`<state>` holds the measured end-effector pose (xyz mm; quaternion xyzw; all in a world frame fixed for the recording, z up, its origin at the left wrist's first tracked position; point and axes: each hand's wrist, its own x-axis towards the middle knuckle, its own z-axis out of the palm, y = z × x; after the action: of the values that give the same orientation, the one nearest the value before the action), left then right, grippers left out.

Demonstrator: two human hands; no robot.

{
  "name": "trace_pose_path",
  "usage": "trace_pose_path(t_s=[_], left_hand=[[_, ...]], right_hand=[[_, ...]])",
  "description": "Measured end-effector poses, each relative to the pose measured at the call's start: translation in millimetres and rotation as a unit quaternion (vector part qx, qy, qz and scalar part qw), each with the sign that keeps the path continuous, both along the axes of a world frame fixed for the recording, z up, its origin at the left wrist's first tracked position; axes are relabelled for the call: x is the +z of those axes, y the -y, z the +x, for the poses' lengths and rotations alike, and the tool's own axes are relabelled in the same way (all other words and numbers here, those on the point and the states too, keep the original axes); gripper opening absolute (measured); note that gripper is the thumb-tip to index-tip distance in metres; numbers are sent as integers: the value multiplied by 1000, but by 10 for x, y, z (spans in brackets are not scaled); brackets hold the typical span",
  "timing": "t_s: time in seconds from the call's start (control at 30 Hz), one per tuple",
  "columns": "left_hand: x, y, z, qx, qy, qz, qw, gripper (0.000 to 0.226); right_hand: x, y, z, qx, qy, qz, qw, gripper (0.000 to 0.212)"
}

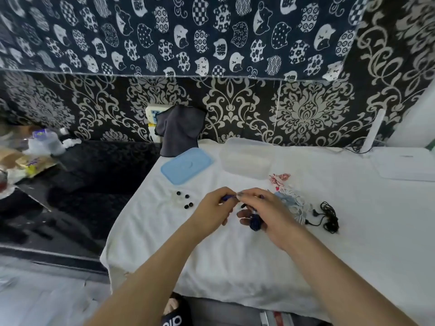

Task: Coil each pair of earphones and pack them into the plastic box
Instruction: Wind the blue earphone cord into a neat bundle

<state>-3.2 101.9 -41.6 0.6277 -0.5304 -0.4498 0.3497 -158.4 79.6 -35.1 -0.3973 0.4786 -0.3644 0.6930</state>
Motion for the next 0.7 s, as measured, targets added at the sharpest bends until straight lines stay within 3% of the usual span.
trace_pose_path(t_s=[0.17, 0.33, 0.7], left_hand=[[-211, 194, 207, 3, 46, -19, 999, 8], [-319, 360, 357, -14, 116, -26, 993, 17], [-351, 487, 629, -23, 181, -49, 982, 22]], right_hand=[[-282, 157, 122, 30, -56, -29, 998, 18], [-435, 369, 211, 83, -218, -144, 962, 15], [-500, 568, 508, 123, -267, -295, 909, 8]])
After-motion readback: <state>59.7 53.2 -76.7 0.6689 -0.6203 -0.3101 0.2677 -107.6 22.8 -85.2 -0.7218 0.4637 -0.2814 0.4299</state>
